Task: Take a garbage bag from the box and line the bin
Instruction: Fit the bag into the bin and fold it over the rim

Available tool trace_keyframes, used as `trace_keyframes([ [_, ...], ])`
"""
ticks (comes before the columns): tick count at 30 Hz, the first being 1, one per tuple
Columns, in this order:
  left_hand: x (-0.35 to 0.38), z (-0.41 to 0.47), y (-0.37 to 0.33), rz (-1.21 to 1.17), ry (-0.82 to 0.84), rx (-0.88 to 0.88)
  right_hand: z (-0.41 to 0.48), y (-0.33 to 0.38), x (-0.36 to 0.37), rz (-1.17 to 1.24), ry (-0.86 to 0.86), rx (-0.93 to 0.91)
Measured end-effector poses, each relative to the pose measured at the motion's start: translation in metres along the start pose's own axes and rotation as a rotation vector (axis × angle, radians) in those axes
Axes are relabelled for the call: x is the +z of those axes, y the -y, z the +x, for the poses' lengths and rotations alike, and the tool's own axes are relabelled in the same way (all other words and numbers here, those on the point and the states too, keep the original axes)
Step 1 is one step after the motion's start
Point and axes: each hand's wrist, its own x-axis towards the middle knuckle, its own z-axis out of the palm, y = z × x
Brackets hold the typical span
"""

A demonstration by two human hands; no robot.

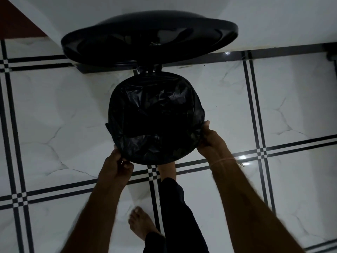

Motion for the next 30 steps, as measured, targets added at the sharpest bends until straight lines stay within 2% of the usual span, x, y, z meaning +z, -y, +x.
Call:
trace_keyframes([
  [2,0.007,0.001,-0.003,0.033,-0.067,-0.007,-0.001,-0.007,0.0,-0.006,-0.026,-0.065],
  [7,0.01,-0.003,-0.007,0.107,-0.088,0.001,-0.02,-0.01,-0.006,-0.082,0.096,-0.164],
  [10,0.013,-0.002,-0.012,0.141,-0.135,0.004,-0.015,-0.009,0.009,-0.148,-0.134,-0.228],
  [12,0.014,-0.005,-0.014,0.166,-0.118,-0.006,-0.015,-0.009,0.014,-0.19,-0.206,-0.252],
  [15,0.014,-0.008,-0.016,0.218,-0.12,0.038,-0.03,-0.007,0.006,-0.183,-0.155,-0.234],
  [17,0.018,-0.009,-0.024,0.185,-0.171,0.148,-0.038,0.006,0.004,-0.268,-0.137,-0.304],
  [19,0.024,-0.008,-0.036,0.24,-0.185,0.298,-0.042,0.026,0.013,-0.355,-0.026,-0.37],
  [22,0.04,-0.006,-0.055,0.358,-0.069,0.42,-0.038,0.052,0.036,-0.542,0.098,-0.331],
  [25,0.048,0.0,-0.07,0.403,0.004,0.391,-0.031,0.066,0.052,-0.648,0.107,-0.293],
  [30,0.041,0.017,-0.083,0.421,0.034,0.278,-0.024,0.077,0.064,-0.804,0.1,-0.225],
])
